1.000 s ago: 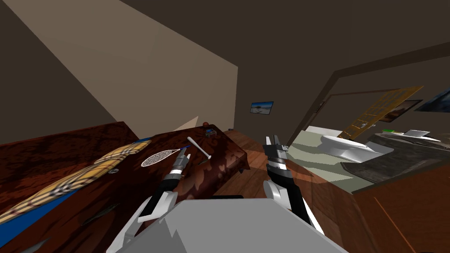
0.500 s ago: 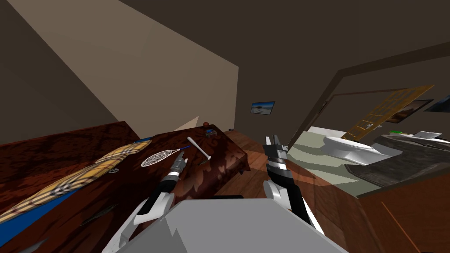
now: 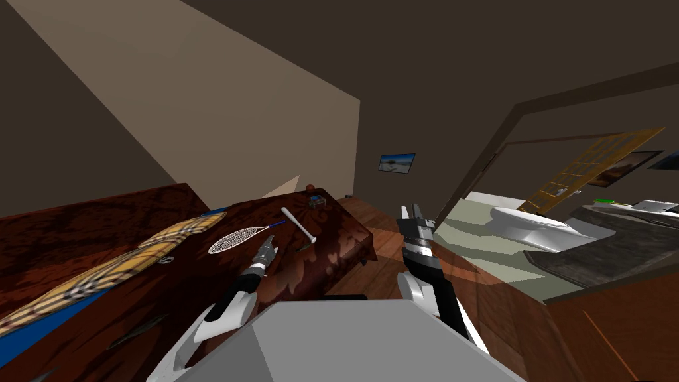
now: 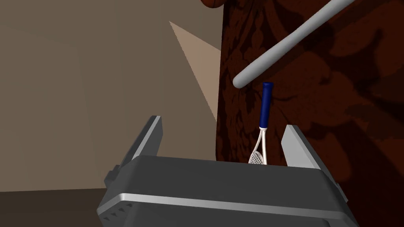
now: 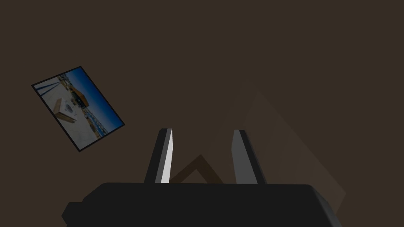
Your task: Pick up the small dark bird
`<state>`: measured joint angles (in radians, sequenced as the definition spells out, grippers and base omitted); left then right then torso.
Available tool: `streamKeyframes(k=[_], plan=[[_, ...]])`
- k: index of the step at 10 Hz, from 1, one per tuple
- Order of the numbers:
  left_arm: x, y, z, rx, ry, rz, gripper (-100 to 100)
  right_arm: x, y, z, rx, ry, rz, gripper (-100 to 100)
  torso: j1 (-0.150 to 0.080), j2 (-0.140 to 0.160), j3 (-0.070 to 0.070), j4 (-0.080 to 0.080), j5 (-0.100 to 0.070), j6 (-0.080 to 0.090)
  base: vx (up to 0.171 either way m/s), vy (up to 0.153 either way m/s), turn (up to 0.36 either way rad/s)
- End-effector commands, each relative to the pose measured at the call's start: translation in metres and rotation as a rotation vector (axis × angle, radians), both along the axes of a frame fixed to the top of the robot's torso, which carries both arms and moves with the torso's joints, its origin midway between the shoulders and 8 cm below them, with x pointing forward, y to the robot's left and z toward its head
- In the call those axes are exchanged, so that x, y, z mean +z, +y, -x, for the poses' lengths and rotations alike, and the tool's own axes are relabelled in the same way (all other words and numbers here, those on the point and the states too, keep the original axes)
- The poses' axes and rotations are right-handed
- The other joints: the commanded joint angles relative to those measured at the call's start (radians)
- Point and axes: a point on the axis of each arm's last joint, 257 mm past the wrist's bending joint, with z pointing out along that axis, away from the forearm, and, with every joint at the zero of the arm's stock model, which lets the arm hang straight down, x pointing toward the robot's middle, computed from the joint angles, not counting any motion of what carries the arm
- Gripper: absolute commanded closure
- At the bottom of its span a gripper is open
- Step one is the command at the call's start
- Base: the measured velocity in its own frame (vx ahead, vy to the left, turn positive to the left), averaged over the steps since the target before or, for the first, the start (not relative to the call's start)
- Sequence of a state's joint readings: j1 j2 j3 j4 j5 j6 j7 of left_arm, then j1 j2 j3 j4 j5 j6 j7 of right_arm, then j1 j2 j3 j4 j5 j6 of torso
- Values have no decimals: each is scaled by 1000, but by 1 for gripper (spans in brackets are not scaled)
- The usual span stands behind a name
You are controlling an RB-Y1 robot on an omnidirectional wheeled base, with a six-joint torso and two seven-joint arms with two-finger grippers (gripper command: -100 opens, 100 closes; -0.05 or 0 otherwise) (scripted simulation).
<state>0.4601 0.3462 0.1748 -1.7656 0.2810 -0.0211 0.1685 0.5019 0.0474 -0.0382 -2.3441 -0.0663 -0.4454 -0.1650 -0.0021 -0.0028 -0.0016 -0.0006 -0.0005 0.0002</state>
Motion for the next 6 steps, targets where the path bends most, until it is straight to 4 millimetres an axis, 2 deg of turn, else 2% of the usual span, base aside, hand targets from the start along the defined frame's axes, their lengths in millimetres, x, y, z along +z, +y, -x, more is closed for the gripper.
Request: streamKeyframes(k=[1,2,3,4,6], plan=[[-27,18,9,34,78,28,-100,0,0,0,0,0,0,0,0,0,0,0,0,0,65,-49,-9],[-30,19,10,36,87,30,-100,0,0,0,0,0,0,0,-1,-1,-1,0,0,0,57,-52,-3],[-47,31,16,57,137,48,-100,0,0,0,0,0,0,0,-1,-1,-1,0,0,0,48,-69,-17],[-49,32,17,59,143,49,-100,0,0,0,0,0,0,0,-2,-1,0,0,0,0,43,-52,-7],[-79,52,28,96,235,82,-100,0,0,0,0,0,0,0,-1,0,0,0,0,0,68,-68,-37]])
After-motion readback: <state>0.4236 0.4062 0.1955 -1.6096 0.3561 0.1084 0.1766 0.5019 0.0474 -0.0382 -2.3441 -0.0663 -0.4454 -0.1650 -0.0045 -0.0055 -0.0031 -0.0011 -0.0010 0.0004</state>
